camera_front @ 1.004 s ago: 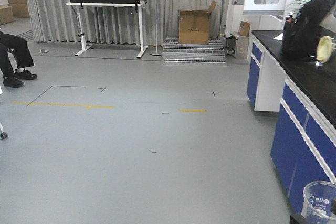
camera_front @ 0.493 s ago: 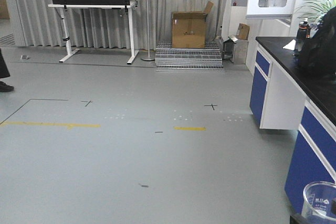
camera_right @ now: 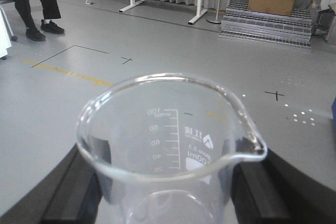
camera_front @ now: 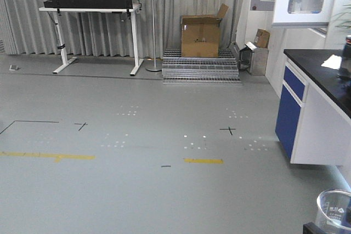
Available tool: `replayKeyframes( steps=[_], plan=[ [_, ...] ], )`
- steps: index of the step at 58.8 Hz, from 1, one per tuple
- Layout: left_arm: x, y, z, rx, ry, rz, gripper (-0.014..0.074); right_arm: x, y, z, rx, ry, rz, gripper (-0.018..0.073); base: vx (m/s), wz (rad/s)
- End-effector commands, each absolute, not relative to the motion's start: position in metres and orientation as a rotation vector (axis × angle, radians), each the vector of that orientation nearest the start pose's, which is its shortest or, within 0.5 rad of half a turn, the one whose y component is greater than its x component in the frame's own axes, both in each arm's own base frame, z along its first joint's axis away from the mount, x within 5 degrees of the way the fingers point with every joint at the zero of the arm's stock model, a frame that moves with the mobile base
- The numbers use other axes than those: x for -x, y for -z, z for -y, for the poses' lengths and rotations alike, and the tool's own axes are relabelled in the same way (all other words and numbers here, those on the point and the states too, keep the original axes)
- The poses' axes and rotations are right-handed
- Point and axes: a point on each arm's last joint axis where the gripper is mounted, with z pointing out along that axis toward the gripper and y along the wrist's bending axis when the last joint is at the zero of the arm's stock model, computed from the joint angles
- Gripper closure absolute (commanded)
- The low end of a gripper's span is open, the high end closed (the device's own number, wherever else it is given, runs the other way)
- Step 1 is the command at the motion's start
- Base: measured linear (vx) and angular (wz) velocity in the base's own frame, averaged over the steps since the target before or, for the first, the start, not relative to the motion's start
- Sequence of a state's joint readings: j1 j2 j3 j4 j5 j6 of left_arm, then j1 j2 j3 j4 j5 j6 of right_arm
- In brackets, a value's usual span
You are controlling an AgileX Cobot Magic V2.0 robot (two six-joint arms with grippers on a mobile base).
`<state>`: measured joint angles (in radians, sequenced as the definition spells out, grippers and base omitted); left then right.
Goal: Pick beaker and place in left cabinet
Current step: 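Drive the base along the bench toward the white cabinet, holding the beaker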
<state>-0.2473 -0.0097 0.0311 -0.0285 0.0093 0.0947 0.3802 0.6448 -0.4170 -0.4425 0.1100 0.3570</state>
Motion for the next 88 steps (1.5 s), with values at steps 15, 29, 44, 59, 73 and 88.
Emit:
replayKeyframes(
  steps=[15,29,44,59,73,88],
  plan=[
    [-0.0536,-0.2055,0.0136,-0.217,0.161,-1.413,0.0596,-0.1297,-0.3057,-0.0496,0.382,-0.201,-1.668,0.0564,0.75,-0.01],
    [-0.0536,-0.2055,0.0136,-0.217,0.161,-1.413,0.0596,-0.1301,-0.3054,-0.0497,0.383,-0.201,-1.67,0.0564,0.75,-0.1],
    [-0.0536,-0.2056,0.0136,-0.217,0.161,-1.412,0.0596,-0.1301,-0.3054,-0.0497,0.383,-0.201,-1.67,0.0564,0.73,-0.06],
    [-0.0536,-0.2056,0.0136,-0.217,0.161,-1.412,0.0596,-0.1301,-0.3054,-0.0497,0.383,-0.201,-1.67,0.0564,0.72,0.04],
    [-0.0536,-0.2055,0.0136,-0.217,0.161,-1.413,0.0596,-0.1301,-0.3054,-0.0497,0.383,-0.201,-1.67,0.0564,0.72,0.09],
    [-0.0536,-0.2055,0.0136,-0.217,0.161,-1.413,0.0596,-0.1301,-0.3053,-0.0497,0.382,-0.201,-1.671,0.0564,0.72,0.02]
  ],
)
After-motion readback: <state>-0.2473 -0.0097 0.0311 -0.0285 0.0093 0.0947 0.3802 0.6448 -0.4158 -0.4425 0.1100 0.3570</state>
